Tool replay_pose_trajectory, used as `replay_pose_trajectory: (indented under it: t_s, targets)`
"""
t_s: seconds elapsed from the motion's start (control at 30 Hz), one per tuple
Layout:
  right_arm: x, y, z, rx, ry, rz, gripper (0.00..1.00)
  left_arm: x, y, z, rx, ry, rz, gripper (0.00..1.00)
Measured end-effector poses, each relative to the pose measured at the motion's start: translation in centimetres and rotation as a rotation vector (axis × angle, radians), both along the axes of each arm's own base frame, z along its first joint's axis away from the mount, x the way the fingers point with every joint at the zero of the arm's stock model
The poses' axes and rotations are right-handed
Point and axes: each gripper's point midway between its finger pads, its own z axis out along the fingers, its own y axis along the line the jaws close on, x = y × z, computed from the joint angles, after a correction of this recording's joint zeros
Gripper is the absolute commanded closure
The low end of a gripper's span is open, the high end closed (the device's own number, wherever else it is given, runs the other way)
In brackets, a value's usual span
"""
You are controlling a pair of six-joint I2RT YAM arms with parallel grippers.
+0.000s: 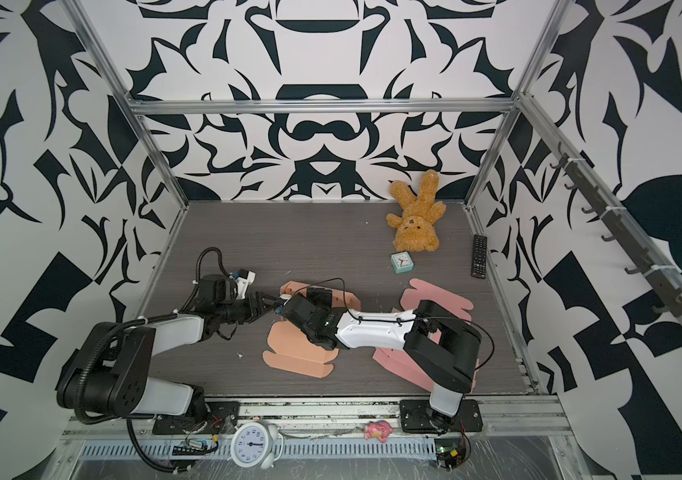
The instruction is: Fold the paper box
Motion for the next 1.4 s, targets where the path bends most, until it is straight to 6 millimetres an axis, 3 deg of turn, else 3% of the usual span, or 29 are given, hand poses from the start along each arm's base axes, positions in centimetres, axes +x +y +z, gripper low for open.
replay_pose_trajectory:
  t_s: [0.37, 0.83, 1.07, 1.4]
  targets:
    - [-0.8, -0.3, 1.9, 0.052, -0.013, 0.049, 0.99, -0.7, 0.3, 0.9, 0.009, -0.061, 0.012, 0.36]
    - [-0.8, -0.5, 0.6, 0.005, -0.025, 0.067, 0.97, -2.1, -1.4, 1.1, 0.055, -0.112, -0.03, 0.33]
    - [-0.7, -0.3, 0.3, -0.024, -0.062, 0.069, 0.97, -3.4, -2.0, -0.2, 0.1, -0.109, -0.053, 0.32]
    - [-1.0, 0.0, 0.1, -0.063, -0.116, 0.08, 0.96, -3.0, -1.7, -0.5, 0.136, -0.136, -0.046, 0.31]
